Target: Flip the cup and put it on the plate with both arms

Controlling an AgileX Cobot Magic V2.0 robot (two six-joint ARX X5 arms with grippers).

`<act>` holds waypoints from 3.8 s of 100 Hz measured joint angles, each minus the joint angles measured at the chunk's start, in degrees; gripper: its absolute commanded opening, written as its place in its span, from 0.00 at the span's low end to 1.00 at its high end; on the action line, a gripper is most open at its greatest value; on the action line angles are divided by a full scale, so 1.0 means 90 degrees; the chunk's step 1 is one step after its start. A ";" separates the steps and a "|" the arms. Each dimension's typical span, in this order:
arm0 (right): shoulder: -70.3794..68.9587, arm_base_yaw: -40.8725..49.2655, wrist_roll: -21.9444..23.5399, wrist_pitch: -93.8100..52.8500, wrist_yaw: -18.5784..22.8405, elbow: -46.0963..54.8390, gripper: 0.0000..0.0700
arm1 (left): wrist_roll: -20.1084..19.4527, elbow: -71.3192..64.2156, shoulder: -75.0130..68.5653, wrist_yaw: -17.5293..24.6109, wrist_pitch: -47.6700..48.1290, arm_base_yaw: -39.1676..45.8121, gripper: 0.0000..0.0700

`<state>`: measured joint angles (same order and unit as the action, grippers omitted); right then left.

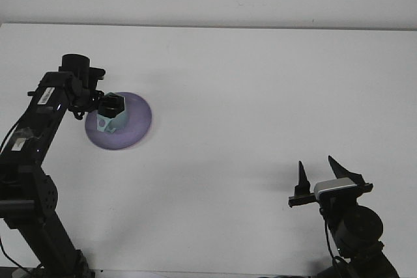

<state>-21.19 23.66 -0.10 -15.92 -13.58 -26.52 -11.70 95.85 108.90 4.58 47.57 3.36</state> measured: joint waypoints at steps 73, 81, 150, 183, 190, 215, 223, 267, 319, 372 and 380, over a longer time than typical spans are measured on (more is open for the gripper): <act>0.0000 0.0000 0.0000 -0.0002 -0.0010 -0.0010 0.56 | 0.0311 0.0631 -0.4262 0.0002 0.0423 0.0029 0.02; 0.0000 0.0000 0.0000 -0.0002 -0.0015 -0.0083 0.38 | 0.0311 0.0294 -0.4801 0.0002 0.0277 0.0029 0.02; 0.1479 0.0000 -0.0304 -0.0593 -0.0328 -0.0262 0.00 | 0.1462 -0.8298 -1.0698 0.0403 -0.5008 0.0029 0.02; 0.1477 0.0000 -0.0265 -0.0668 -0.0318 -0.0262 0.00 | 0.2040 -0.8359 -1.0744 0.0362 -0.5047 0.0029 0.02; 0.1479 0.0000 -0.0262 -0.0668 -0.0321 -0.0262 0.00 | 0.2059 -0.8359 -1.0744 0.0362 -0.5049 0.0029 0.02; 0.1479 0.0000 -0.0223 -0.0668 -0.0323 -0.0262 0.00 | 0.2062 -0.8359 -1.0744 0.0362 -0.5049 0.0029 0.02; 0.1479 0.0000 -0.0223 -0.0668 -0.0321 -0.0262 0.00 | 0.2064 -0.8359 -1.0744 0.0362 -0.5049 0.0029 0.02; 0.1477 0.0000 -0.0221 -0.0653 -0.0323 -0.0262 0.00 | 0.1836 -0.9389 -1.1713 0.0153 -0.6290 -0.0321 0.02; 0.1477 0.0000 -0.0221 -0.0629 -0.0323 -0.0262 0.00 | 0.1192 -1.0438 -1.2077 0.0121 -0.6409 -0.0585 0.02; 0.1479 0.0000 -0.0221 -0.0629 -0.0323 -0.0262 0.00 | 0.1190 -1.0438 -1.2077 0.0124 -0.6407 -0.0585 0.02; 0.1477 0.0000 -0.0221 -0.0627 -0.0323 -0.0262 0.00 | 0.1190 -1.0438 -1.2077 0.0124 -0.6409 -0.0585 0.02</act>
<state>-7.90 23.66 -2.09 -21.56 -16.49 -28.88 -0.99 1.91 0.21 5.69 -10.11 -1.91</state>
